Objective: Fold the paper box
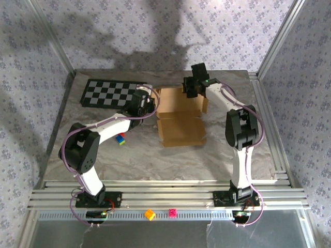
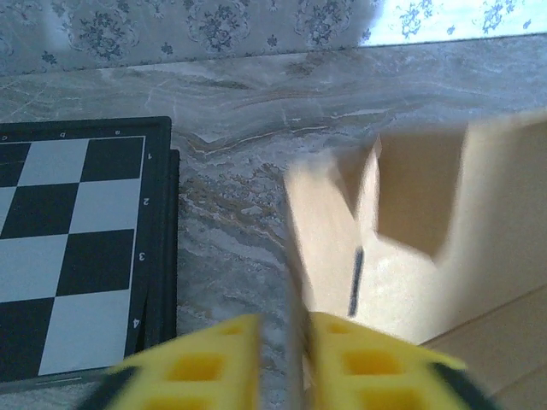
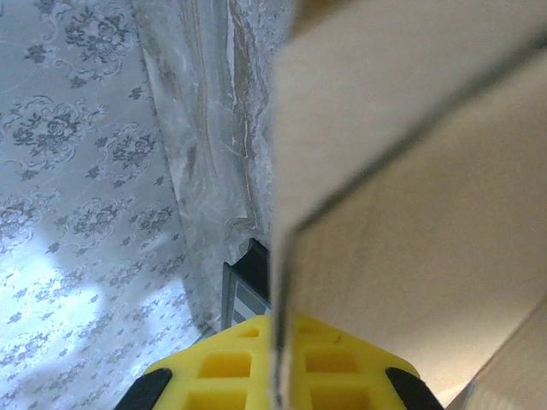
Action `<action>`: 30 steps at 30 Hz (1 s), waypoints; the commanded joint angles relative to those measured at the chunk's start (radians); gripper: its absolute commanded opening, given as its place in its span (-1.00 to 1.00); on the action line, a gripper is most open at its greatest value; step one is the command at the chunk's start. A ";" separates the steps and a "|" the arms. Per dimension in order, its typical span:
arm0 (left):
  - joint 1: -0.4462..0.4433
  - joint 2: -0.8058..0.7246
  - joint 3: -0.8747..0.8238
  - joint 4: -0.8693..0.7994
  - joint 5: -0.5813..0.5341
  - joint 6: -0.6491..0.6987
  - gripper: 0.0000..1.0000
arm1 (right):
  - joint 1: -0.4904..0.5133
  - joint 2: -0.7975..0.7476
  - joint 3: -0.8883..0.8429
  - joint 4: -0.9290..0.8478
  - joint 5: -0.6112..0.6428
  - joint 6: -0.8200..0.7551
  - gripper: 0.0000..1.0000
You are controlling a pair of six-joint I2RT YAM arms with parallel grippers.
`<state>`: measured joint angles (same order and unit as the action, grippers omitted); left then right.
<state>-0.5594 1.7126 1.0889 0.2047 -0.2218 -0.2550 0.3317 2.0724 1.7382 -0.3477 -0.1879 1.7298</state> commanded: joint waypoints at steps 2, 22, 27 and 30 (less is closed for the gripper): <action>0.002 -0.109 0.014 -0.077 -0.013 -0.030 0.09 | 0.013 -0.097 -0.134 0.161 0.080 -0.069 -1.00; 0.148 -0.051 -0.089 -0.082 0.589 -0.061 -0.40 | -0.034 -0.166 -0.477 0.714 -0.016 -0.118 -1.00; 0.113 0.055 -0.020 -0.053 0.531 -0.031 -0.11 | -0.040 -0.169 -0.476 0.692 -0.036 -0.118 -1.00; 0.112 0.099 0.019 -0.042 0.526 -0.016 -0.09 | -0.045 -0.166 -0.475 0.687 -0.041 -0.118 -1.00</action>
<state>-0.4461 1.7916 1.0481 0.1009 0.3141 -0.3107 0.2962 1.9369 1.2720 0.3340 -0.2070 1.6142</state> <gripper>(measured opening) 0.450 0.060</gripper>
